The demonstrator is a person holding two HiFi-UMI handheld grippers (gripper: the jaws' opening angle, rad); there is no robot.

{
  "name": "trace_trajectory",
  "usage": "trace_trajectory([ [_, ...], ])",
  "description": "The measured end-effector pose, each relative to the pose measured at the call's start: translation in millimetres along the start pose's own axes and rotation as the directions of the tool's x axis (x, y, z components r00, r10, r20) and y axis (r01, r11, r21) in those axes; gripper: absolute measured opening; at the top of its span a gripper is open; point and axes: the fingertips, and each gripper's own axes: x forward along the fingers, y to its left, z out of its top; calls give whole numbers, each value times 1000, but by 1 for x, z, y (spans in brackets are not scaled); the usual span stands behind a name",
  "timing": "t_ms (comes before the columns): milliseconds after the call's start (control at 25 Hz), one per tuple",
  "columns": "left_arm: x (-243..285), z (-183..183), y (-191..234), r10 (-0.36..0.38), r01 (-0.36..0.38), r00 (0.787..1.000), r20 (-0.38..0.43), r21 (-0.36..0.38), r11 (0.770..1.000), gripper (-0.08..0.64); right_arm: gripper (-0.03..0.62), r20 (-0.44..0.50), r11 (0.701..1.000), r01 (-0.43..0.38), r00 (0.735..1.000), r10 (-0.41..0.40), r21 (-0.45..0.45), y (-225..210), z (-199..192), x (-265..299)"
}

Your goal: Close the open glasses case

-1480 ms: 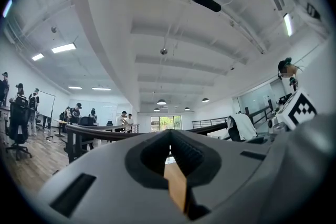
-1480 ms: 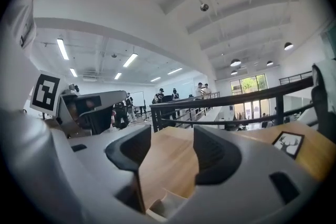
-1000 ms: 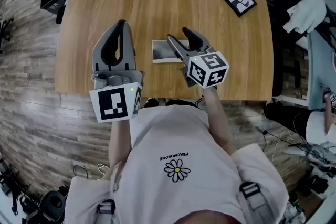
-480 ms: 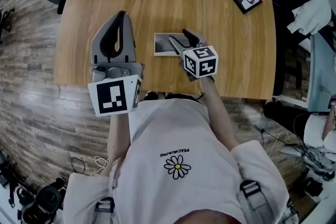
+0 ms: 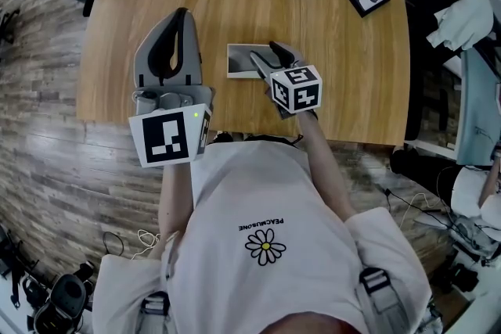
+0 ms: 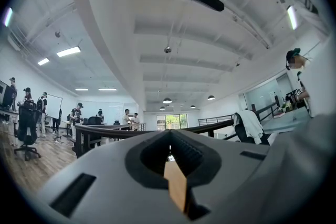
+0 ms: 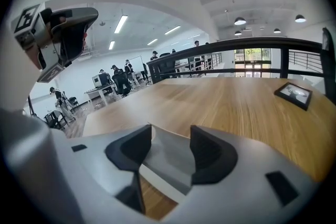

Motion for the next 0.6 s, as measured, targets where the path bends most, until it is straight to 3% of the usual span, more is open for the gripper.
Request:
trace_trajectory([
  [600, -3, -4, -11, -22, 22, 1000, -3, 10, 1000, 15, 230, -28, 999, -29, 999, 29, -20, 20, -20, -23],
])
